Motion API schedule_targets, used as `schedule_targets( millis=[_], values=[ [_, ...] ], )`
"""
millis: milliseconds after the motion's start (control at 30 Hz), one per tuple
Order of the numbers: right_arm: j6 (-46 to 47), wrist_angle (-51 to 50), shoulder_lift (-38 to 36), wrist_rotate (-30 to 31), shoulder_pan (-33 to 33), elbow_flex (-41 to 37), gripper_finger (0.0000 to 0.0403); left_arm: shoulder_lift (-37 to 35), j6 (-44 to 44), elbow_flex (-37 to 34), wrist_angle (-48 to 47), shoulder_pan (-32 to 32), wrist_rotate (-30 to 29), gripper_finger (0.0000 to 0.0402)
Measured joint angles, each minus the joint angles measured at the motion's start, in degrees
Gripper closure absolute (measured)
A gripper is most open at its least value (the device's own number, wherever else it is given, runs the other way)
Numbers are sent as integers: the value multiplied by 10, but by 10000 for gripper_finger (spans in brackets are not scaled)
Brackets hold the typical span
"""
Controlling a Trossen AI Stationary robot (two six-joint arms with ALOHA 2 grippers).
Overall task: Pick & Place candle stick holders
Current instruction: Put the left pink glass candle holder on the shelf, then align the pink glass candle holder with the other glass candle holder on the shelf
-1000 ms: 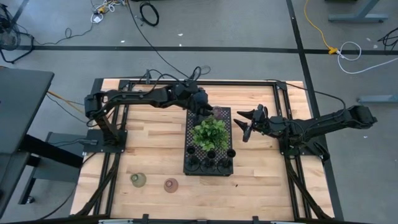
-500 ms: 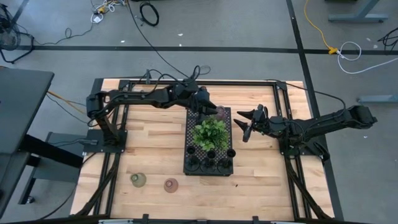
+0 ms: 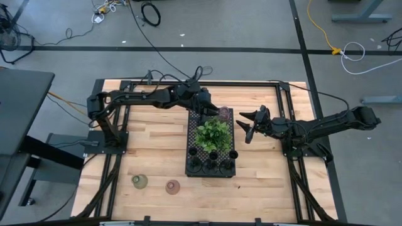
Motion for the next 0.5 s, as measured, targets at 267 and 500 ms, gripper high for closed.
schedule_targets(
  millis=[267, 500],
  values=[
    [-4, -1, 0, 0, 0, 0, 202, -53, -1, 0, -124, 13, -5, 285],
    [-1, -5, 0, 0, 0, 0, 202, -104, -19, 0, -356, 5, -35, 285]
  ],
)
